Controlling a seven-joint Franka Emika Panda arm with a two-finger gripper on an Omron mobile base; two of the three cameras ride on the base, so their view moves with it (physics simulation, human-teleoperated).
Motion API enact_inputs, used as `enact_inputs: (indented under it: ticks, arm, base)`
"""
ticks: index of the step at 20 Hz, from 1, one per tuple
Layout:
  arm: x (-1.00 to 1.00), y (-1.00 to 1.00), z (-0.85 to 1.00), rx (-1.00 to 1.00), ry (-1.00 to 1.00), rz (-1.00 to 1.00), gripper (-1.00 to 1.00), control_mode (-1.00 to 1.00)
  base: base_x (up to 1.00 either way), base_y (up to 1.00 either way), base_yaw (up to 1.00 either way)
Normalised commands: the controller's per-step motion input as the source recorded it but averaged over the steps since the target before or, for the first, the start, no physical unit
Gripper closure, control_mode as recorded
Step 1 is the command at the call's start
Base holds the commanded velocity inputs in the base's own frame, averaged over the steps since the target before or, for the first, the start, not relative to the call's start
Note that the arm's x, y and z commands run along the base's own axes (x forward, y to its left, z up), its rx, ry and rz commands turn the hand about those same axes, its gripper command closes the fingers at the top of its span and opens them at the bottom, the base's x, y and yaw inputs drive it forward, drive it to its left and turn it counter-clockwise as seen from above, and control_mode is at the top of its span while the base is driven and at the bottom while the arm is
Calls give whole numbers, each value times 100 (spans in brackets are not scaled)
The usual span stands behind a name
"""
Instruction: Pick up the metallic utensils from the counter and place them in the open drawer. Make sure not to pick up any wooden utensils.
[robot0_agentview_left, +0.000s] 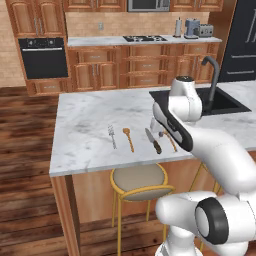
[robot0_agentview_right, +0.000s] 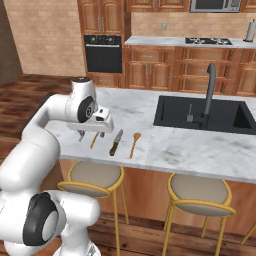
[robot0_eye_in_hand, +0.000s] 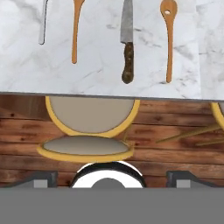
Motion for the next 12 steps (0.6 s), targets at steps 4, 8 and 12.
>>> enact_inputs:
  ticks: [4,8,12]
  arm:
    - [24,-6,-59,0,0,0,-100,-100]
    - [46,0,-28,0,0,0,-100,-100]
    - [53,0,-11,0,0,0,-100,-100]
  base:
    - [0,0,0]
    - [0,0,0]
    - [0,0,0]
